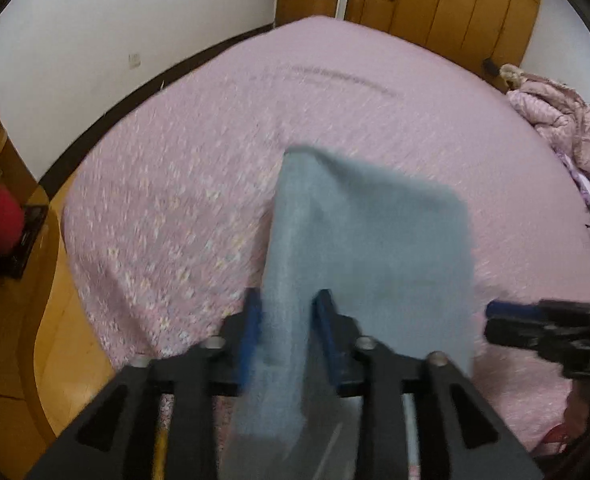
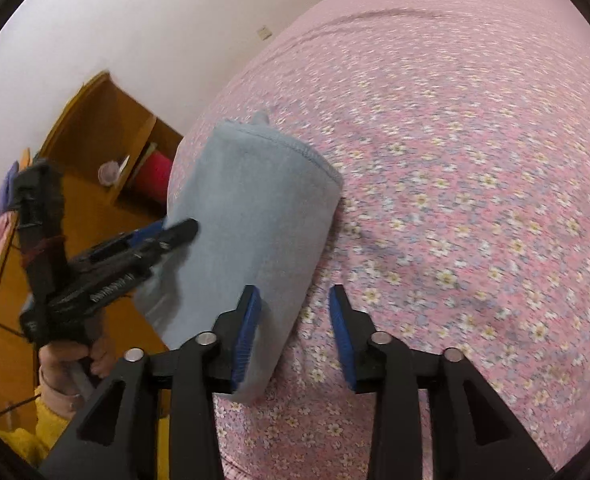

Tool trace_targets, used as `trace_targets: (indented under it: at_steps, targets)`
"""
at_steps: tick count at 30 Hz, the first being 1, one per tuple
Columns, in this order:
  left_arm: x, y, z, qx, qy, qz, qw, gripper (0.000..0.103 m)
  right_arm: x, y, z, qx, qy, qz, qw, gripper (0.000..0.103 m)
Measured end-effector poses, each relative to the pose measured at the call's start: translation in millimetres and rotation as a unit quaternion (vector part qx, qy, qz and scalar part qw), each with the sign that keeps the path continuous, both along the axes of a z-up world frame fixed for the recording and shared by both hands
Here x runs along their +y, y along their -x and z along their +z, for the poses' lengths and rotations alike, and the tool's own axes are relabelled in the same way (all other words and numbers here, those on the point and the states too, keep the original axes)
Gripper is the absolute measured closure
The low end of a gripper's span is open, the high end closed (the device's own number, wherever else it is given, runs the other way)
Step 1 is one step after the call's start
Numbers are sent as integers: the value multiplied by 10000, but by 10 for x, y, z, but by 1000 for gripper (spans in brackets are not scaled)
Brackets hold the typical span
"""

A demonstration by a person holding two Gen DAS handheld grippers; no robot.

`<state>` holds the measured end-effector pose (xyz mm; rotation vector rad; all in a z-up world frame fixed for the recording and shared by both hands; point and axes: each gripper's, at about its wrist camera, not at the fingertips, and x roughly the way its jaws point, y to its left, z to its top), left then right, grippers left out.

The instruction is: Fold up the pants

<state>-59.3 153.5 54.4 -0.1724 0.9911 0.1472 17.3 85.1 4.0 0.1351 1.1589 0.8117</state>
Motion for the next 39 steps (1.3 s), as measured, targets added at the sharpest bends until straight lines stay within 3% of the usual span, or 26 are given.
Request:
trace_targets:
  at_steps: [1,4,10,17,20,21,22,24,26,31,35,39]
  targets:
    - [19,14,-34,-37,-64,20,10000,45,61,-1,-12,-17,1,32,10000,53]
    - [91,29,-59,-123,-63,-14,9999,35,210,-32,-62,-1,-76,165,9998,52]
    - [365,-42,-176,-38,649,-72,9979,26,428,-151,-289,286,-38,161,9995,45]
    - [523,-94,-338,-85,1679,-267,9854,25,603,-221,-429,476,-414,48,9980,39]
    - [505,-110,-367,-210,1811,-408,9824,25,680,-226,-454,473,-544,24,9974,39]
    - [499,-108,-369,-233,1855,-448,9813,30,683,-217,-457,457,-582,50,9972,42]
    - [477,-100,-363,-247,1913,-492,9800,42,664,-201,-457,421,-590,96,9973,53]
    - [436,-103,-357,-261,2161,-585,9743,57,586,-177,-435,409,-683,168,9967,65]
    - [400,-108,-335,-250,2118,-515,9756,58,511,-145,-376,422,-849,201,9953,73]
    - [249,-50,-193,-310,2373,-426,9700,66,305,-26,-124,27,-817,300,9962,75]
    - [-135,-67,49,-462,2241,-674,9711,66,-57,-9,100,-110,-759,235,9968,75]
    - [-657,-233,228,-509,2290,-1078,9661,66,-615,-4,339,-345,-511,15,9981,74]
